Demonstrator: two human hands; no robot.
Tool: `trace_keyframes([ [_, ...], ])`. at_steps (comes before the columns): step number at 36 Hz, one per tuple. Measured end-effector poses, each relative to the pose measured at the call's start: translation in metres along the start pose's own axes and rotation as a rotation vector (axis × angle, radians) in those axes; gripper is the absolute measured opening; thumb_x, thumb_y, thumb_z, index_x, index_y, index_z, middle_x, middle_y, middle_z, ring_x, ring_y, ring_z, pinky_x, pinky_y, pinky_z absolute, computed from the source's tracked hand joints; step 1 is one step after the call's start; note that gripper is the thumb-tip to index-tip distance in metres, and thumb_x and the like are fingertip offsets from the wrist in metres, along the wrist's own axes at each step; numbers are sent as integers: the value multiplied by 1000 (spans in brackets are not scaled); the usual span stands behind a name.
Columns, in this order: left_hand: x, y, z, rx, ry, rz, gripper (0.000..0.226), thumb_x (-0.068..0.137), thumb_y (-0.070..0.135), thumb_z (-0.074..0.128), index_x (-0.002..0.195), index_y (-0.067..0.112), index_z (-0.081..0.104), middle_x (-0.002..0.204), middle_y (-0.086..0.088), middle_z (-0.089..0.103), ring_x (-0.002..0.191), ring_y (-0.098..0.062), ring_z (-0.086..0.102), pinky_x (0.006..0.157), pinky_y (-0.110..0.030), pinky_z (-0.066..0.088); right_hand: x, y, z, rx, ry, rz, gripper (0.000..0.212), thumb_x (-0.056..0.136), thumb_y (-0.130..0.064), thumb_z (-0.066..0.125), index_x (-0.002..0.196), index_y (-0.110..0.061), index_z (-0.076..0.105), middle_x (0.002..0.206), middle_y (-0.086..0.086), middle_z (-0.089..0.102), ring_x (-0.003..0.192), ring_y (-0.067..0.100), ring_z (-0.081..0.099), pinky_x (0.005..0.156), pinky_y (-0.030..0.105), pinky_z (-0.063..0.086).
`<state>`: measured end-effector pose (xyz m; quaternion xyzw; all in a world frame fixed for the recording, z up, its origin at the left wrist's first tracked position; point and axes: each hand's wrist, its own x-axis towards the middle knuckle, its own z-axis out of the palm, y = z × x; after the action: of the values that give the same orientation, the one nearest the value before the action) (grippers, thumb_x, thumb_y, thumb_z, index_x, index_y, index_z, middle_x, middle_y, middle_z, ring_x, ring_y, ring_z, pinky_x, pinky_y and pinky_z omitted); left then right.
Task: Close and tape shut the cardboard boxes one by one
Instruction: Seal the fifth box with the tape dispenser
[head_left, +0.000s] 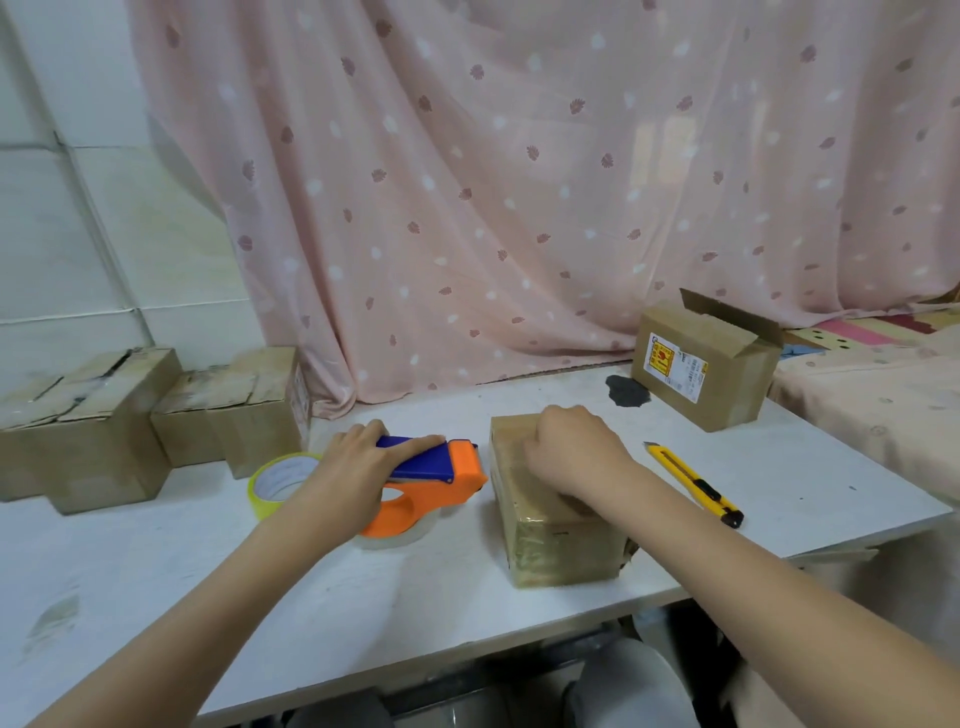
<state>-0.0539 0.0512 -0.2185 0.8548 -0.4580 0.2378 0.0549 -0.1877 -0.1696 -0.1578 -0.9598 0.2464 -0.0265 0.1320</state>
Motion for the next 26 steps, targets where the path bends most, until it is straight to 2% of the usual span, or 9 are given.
trace_keyframes([
  [2, 0, 2, -2, -13, -31, -29, 103, 49, -8, 80, 137, 39, 53, 78, 4, 35, 63, -18, 37, 58, -29, 34, 17, -15, 6, 57, -58, 135, 26, 93, -35, 48, 99, -11, 53, 123, 13, 55, 119, 39, 50, 105, 46, 40],
  [3, 0, 2, -2, -16, -42, -39, 104, 49, -7, 79, 137, 40, 49, 77, 2, 40, 62, -20, 41, 59, -29, 35, 26, -22, 11, 83, -100, 207, 43, 91, -43, 49, 120, -12, 52, 136, 16, 50, 127, 43, 45, 110, 52, 35],
  [6, 0, 1, -1, -4, -64, -57, 104, 54, -6, 78, 137, 43, 38, 79, -1, 48, 64, -19, 40, 60, -30, 34, 42, -33, 19, 105, -161, 388, 71, 89, -50, 55, 150, -20, 31, 153, 21, 33, 139, 48, 30, 116, 62, 20],
  [9, -1, 0, -2, -1, -111, -77, 100, 67, -5, 71, 144, 46, 33, 88, -2, 49, 72, -19, 36, 65, -32, 35, 52, -37, 20, 108, -198, 500, 79, 84, -47, 62, 152, -25, 28, 156, 21, 28, 140, 49, 26, 116, 66, 16],
  [13, -3, 3, -7, -6, -170, -149, 86, 88, -1, 51, 155, 43, 18, 114, -4, 47, 89, -19, 34, 79, -31, 30, 70, -45, 26, -44, -355, 434, 100, 61, -64, 67, 144, -15, 39, 143, 19, 43, 128, 46, 44, 107, 58, 37],
  [18, -4, 5, -13, 31, -218, -188, 83, 92, 2, 48, 156, 40, 11, 123, -3, 45, 93, -17, 32, 82, -28, 28, 52, -48, -3, -187, -442, 264, 55, 92, -63, 49, 117, -13, 48, 117, 13, 50, 119, 36, 50, 105, 45, 43],
  [21, -2, 7, -14, 26, -225, -178, 82, 92, 3, 49, 156, 40, 13, 122, -3, 45, 93, -17, 31, 81, -28, 27, 45, -47, -10, -218, -467, 213, 53, 95, -56, 50, 124, -12, 50, 104, 9, 50, 107, 31, 51, 95, 38, 46],
  [23, -2, 5, -14, 11, -227, -172, 83, 91, 2, 49, 156, 41, 15, 122, -3, 45, 93, -17, 31, 82, -29, 30, 38, -46, -19, -224, -463, 177, 57, 96, -55, 49, 134, -13, 49, 110, 9, 50, 102, 29, 51, 86, 35, 44],
  [26, -3, 3, -17, -27, -218, -182, 83, 91, 1, 48, 156, 40, 15, 121, -3, 45, 95, -17, 35, 84, -28, 34, 29, -43, -32, -169, -468, 154, 66, 96, -56, 48, 142, -9, 44, 132, 16, 49, 111, 32, 54, 90, 38, 44],
])
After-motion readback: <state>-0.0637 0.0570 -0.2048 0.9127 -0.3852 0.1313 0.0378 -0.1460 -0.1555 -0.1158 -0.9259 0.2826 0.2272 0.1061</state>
